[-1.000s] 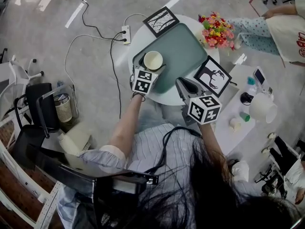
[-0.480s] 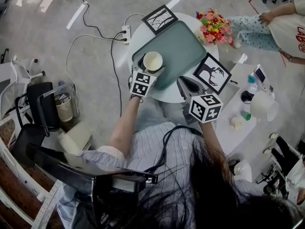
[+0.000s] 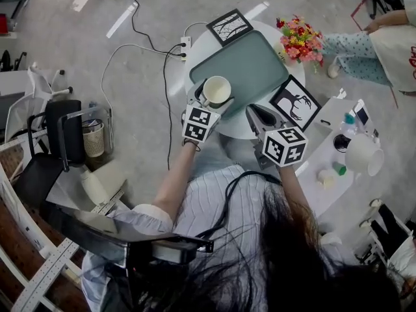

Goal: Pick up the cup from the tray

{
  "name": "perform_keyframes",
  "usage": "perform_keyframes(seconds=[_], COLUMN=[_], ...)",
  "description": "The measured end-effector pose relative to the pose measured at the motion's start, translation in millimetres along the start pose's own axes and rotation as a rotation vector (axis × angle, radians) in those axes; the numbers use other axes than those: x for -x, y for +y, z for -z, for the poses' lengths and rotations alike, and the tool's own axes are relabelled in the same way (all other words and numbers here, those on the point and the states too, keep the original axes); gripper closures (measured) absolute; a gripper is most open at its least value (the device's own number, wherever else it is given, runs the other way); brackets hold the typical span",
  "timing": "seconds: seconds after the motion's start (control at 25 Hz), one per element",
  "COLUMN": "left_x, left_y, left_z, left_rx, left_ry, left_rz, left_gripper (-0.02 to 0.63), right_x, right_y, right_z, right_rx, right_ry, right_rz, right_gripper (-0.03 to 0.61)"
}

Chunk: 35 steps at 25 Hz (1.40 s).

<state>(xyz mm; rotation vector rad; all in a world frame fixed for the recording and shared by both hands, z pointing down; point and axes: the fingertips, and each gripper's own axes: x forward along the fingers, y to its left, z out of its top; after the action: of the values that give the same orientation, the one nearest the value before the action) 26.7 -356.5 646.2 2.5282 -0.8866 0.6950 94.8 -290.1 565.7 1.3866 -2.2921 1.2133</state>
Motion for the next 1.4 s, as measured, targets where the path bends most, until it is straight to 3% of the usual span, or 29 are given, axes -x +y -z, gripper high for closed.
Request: perform_keyframes(seconds=[0.56,1.0,1.4], left_x=[84.3,141.4,195.5], left_y=[-34.8,-50.9,-73.7], left_z=[-57.8,-51.5,-21.9], left_rx=[-0.064,-0.072,-0.096], left_ry=[-0.181,-0.210,-0.222], left_rz=[-0.120,-0.149,-0.118], left_gripper=[0.161,0.161,0.163], right_x=[13.2,3.5,18.7], right_y=[26.4,51.4,102.0], right_z=[13.1,25.0,50.8], right_rx=[0.051,0.075,0.101], right_ry=[-0.021,0.001,-0.044], right_rz=[-0.103,-0.148,-0.143], right_gripper=[0.534,0.534,0.534])
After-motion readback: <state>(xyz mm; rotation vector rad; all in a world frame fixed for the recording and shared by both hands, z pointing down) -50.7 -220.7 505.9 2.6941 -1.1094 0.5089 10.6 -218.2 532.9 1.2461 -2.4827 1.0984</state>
